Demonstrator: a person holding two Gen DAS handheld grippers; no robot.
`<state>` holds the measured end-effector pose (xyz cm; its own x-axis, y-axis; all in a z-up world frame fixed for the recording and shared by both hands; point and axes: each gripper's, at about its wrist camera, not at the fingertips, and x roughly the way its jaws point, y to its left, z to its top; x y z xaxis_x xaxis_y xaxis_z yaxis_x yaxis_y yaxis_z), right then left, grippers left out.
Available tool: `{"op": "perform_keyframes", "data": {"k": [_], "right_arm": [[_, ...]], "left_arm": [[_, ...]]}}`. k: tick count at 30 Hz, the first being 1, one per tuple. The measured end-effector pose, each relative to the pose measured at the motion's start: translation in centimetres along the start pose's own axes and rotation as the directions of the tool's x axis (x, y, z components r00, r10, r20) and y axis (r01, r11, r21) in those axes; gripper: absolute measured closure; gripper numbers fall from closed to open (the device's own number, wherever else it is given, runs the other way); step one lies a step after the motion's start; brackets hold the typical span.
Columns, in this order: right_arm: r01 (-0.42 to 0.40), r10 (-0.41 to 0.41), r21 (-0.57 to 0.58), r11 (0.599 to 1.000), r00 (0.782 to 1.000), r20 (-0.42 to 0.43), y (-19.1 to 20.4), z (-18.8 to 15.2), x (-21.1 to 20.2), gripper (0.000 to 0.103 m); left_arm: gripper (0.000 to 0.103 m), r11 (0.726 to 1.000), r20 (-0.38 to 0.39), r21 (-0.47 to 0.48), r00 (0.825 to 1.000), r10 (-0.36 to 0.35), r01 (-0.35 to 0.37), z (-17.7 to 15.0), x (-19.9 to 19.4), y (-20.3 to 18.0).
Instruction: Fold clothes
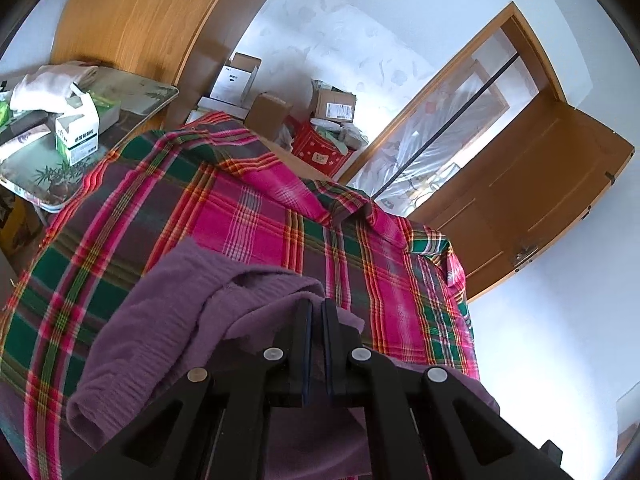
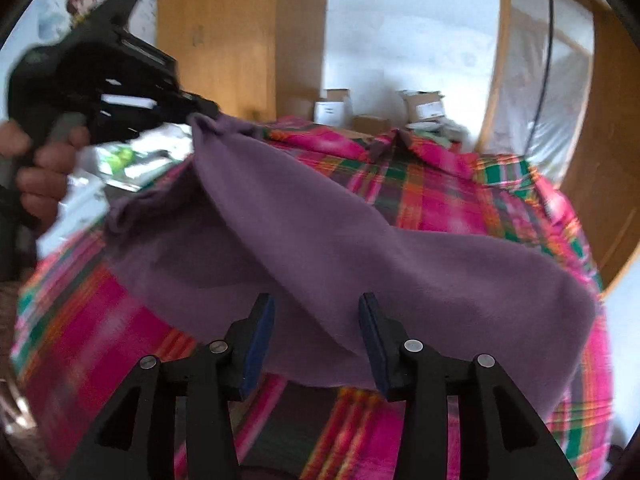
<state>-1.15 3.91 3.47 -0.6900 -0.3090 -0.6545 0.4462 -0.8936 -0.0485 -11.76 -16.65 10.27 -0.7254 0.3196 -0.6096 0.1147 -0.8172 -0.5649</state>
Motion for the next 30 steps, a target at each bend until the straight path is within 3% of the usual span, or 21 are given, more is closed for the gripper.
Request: {"op": "perform_keyframes", "data": {"k": [3, 6, 7, 8, 13, 19, 22, 26, 30], "right_arm": [[0.066, -0.066, 0.011, 0.998, 0.998, 0.002, -0.4, 0.6, 0.5, 0.061], [0.128, -0.128, 0.034, 0.991, 0.992, 0.006, -1.4, 1.4, 0.5, 0.076], [0.14, -0.14, 0.036, 0.989, 0.99, 0.004, -1.7, 1.7, 0.6, 0.089], [0.152, -0.152, 0.038, 0.988, 0.988, 0.002, -2.0, 2.0, 0.6, 0.093], [0.194, -0.195, 0.044, 0.98, 0.981, 0.007, -3.4, 4.1, 1.1, 0.097], [0.235, -0.232, 0.067, 0.97, 0.972, -0.045, -5.5, 8.5, 4.0, 0.098], [0.287, -0.282, 0.042, 0.957, 0.956, -0.083, -6.3, 10.5, 5.8, 0.098], [0.288, -0.282, 0.014, 0.958, 0.948, -0.148, -7.0, 12.6, 8.6, 0.098], [0.273, -0.26, 0.061, 0.96, 0.95, -0.172, -7.7, 14.2, 10.3, 0.098]], "left_arm": [[0.098, 1.0, 0.005, -0.001, 1.0, 0.0, 0.0, 0.4, 0.2, 0.3], [0.098, 1.0, 0.0, -0.01, 1.0, 0.002, -0.002, 0.9, 0.8, 0.7], [0.098, 1.0, -0.003, -0.011, 1.0, 0.001, -0.002, 1.1, 1.0, 0.8], [0.098, 1.0, -0.004, -0.012, 1.0, 0.002, -0.002, 1.2, 1.2, 0.8], [0.098, 1.0, -0.006, 0.003, 1.0, 0.019, -0.019, 1.8, 2.4, 0.9], [0.098, 1.0, -0.028, -0.009, 0.999, 0.026, -0.026, 3.2, 4.3, 1.3], [0.097, 0.999, -0.031, 0.008, 0.999, 0.035, -0.034, 3.8, 5.2, 1.2], [0.097, 0.999, -0.036, 0.009, 0.998, 0.054, -0.053, 4.8, 6.1, 1.5], [0.096, 0.997, -0.025, -0.006, 0.997, 0.073, -0.073, 5.6, 6.7, 2.1]]}}
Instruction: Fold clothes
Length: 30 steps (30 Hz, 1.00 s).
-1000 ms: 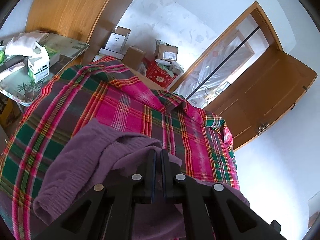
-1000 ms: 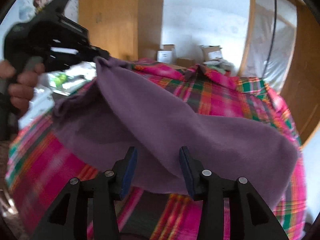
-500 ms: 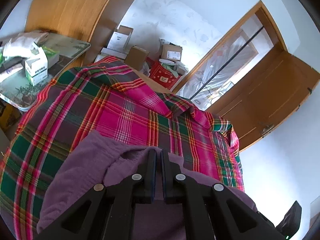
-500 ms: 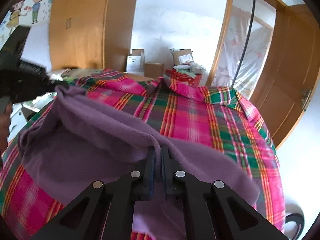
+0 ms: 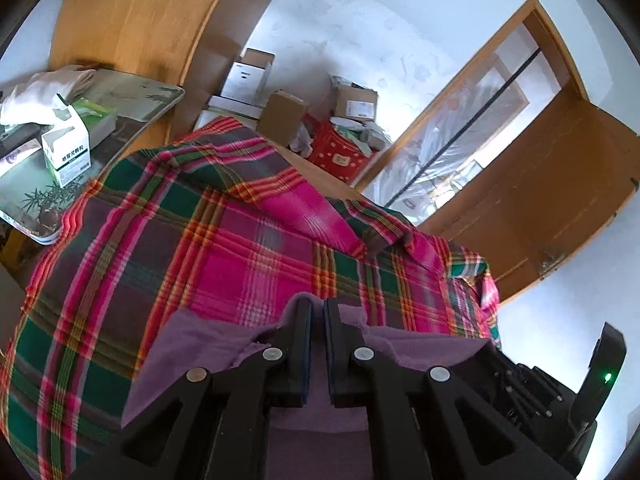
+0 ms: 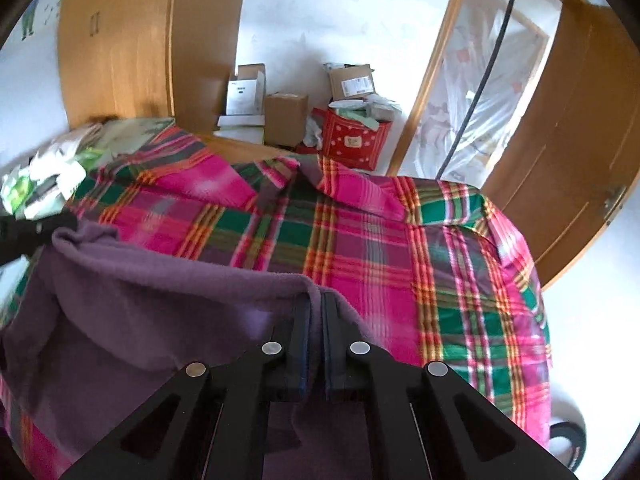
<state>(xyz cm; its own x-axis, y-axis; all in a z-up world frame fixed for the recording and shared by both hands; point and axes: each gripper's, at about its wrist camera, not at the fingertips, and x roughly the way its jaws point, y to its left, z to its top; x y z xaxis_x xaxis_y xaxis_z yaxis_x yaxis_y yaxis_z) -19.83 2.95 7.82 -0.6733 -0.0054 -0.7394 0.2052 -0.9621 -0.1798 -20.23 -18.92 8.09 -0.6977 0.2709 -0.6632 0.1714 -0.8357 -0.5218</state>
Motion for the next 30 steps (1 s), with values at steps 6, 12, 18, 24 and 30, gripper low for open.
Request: {"op": "perform_keyframes", "data": {"k": [6, 12, 18, 24, 30], "right_arm": [[0.019, -0.019, -0.003, 1.0, 0.998, -0.054, 1.2, 1.0, 2.9, 0.098], [-0.004, 0.007, 0.028, 1.0, 0.995, -0.102, 0.8, 0.8, 5.1, 0.098], [-0.044, 0.059, 0.101, 0.994, 0.988, -0.145, -0.3, 0.9, 5.2, 0.097], [-0.132, 0.164, 0.189, 0.973, 0.973, -0.165, -1.7, 0.9, 4.3, 0.088], [-0.224, 0.244, 0.193, 0.955, 0.966, -0.088, -3.4, -0.7, 0.4, 0.08]], "left_arm": [[0.096, 0.999, -0.033, -0.003, 0.999, 0.032, -0.032, 0.6, 2.0, 0.8], [0.095, 1.0, -0.062, 0.007, 0.998, 0.016, -0.016, 0.4, 2.1, 0.9], [0.082, 0.998, -0.054, 0.058, 0.998, 0.008, -0.005, -0.5, -0.6, -0.2], [0.079, 0.994, -0.016, 0.111, 1.0, -0.007, 0.009, -2.4, -4.4, -1.2], [0.079, 0.978, -0.077, 0.196, 0.996, -0.055, 0.069, -5.1, -4.7, -3.7]]}}
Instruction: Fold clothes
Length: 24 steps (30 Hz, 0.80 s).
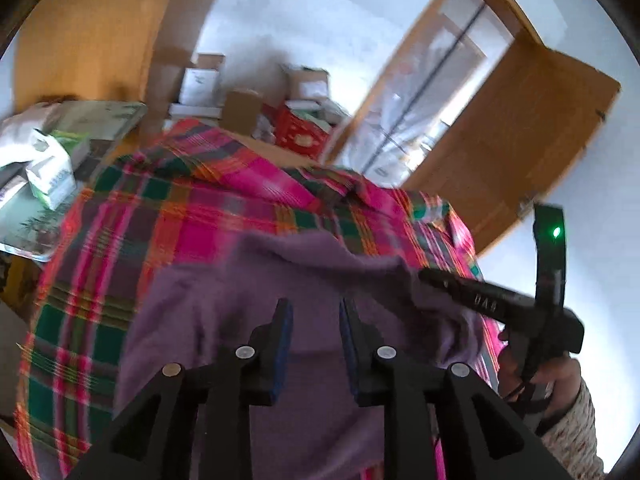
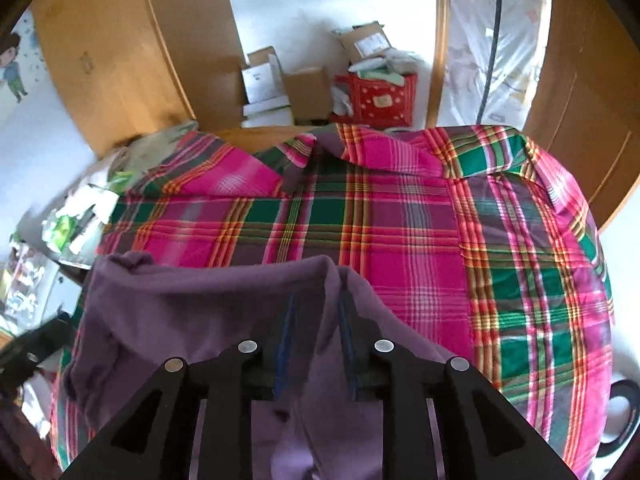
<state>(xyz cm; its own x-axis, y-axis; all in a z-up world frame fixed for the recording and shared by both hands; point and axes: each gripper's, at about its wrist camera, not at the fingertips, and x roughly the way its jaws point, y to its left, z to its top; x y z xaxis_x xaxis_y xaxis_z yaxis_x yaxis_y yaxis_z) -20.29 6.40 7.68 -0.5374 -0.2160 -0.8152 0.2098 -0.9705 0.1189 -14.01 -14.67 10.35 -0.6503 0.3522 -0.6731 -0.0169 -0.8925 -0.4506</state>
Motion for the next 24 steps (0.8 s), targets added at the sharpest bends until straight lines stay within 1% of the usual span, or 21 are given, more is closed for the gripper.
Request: {"op": "perform_keyframes", "data": {"k": [3, 6, 8, 11, 13, 15, 18, 19, 20, 21, 24], "right_arm": [[-0.035, 0.036, -0.005, 0.999, 0.999, 0.032, -0.6, -1.0, -2.0, 0.08], [-0.065, 0.064, 0.011, 0.998, 0.994, 0.093, -1.9, -2.8, -4.5, 0.08], [-0.069, 0.068, 0.005, 0.998, 0.991, 0.118, -2.6, -4.7, -5.7, 0.08], [-0.074, 0.073, -0.003, 0.997, 0.985, 0.156, -3.8, -7.4, -7.4, 0.077], [-0.057, 0.052, 0.028, 0.998, 0.987, 0.15, -4.9, -10.2, -7.9, 0.075], [-0.074, 0.062, 0.089, 0.993, 0.989, 0.138, -6.0, -12.1, -7.9, 0.075], [-0.11, 0.087, 0.192, 0.975, 0.988, 0.124, -7.8, -15.1, -7.6, 0.072], [-0.121, 0.095, 0.226, 0.967, 0.988, 0.121, -8.5, -16.0, -7.4, 0.068], [-0.145, 0.118, 0.267, 0.953, 0.986, 0.116, -9.0, -16.8, -7.0, 0.063], [-0.169, 0.141, 0.307, 0.937, 0.984, 0.112, -9.6, -17.6, -6.6, 0.056], [-0.262, 0.236, 0.401, 0.878, 0.965, 0.114, -10.6, -18.7, -5.2, 0.056]], "left_arm": [[0.079, 0.999, -0.046, 0.034, 0.999, -0.025, 0.026, -1.0, 0.8, -1.6], [0.079, 0.996, -0.083, 0.067, 0.995, -0.051, 0.056, -2.1, 1.7, -3.2], [0.079, 0.995, -0.106, 0.072, 0.992, -0.066, 0.074, -2.7, 2.4, -4.1], [0.079, 0.991, -0.143, 0.08, 0.985, -0.092, 0.105, -3.7, 3.5, -5.3], [0.079, 0.989, -0.164, 0.08, 0.981, -0.108, 0.122, -4.2, 4.3, -6.1], [0.079, 0.988, -0.179, 0.076, 0.976, -0.122, 0.137, -4.5, 4.8, -6.6], [0.079, 0.986, -0.207, 0.076, 0.97, -0.129, 0.147, -4.9, 5.8, -7.3], [0.079, 0.986, -0.22, 0.074, 0.966, -0.133, 0.152, -5.1, 6.2, -7.6], [0.079, 0.985, -0.232, 0.076, 0.963, -0.135, 0.156, -5.2, 6.6, -7.7], [0.079, 0.985, -0.249, 0.075, 0.96, -0.131, 0.154, -5.4, 7.0, -7.9], [0.079, 0.985, -0.29, 0.066, 0.948, -0.133, 0.158, -6.0, 8.2, -8.5]]}}
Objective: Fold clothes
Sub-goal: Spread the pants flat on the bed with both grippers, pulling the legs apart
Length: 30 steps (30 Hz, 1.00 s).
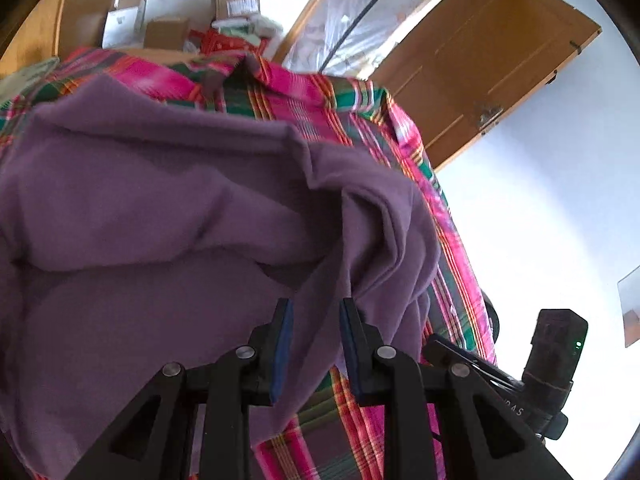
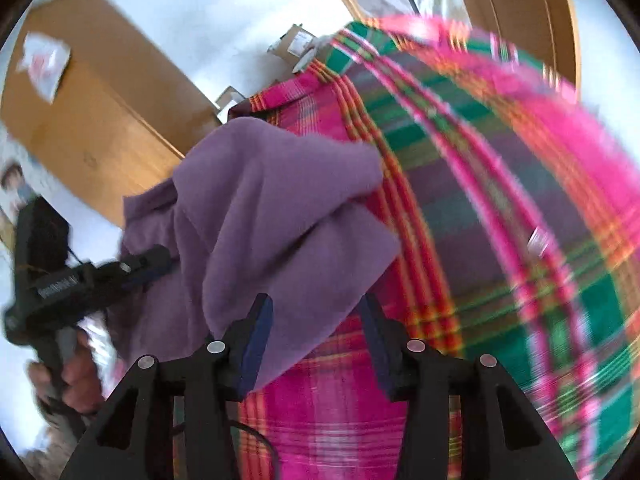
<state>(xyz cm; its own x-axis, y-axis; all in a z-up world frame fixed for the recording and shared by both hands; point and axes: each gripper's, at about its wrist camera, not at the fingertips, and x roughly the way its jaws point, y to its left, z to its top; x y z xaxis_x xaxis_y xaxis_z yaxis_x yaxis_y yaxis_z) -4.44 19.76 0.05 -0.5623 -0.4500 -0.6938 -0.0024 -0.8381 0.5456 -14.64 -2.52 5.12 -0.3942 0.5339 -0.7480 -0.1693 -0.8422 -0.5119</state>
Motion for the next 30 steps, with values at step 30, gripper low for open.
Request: {"op": "perform_keyframes", "data": {"k": [30], "right_arm": [[0.087, -0.095, 0.039, 0.995, 0.964, 0.249, -4.5, 2.5, -7.2, 0.089]], "left_arm": [[0.1, 0.985, 0.047, 0.12, 0.992, 0.12, -0.125, -0.3, 2.4, -2.6]]}}
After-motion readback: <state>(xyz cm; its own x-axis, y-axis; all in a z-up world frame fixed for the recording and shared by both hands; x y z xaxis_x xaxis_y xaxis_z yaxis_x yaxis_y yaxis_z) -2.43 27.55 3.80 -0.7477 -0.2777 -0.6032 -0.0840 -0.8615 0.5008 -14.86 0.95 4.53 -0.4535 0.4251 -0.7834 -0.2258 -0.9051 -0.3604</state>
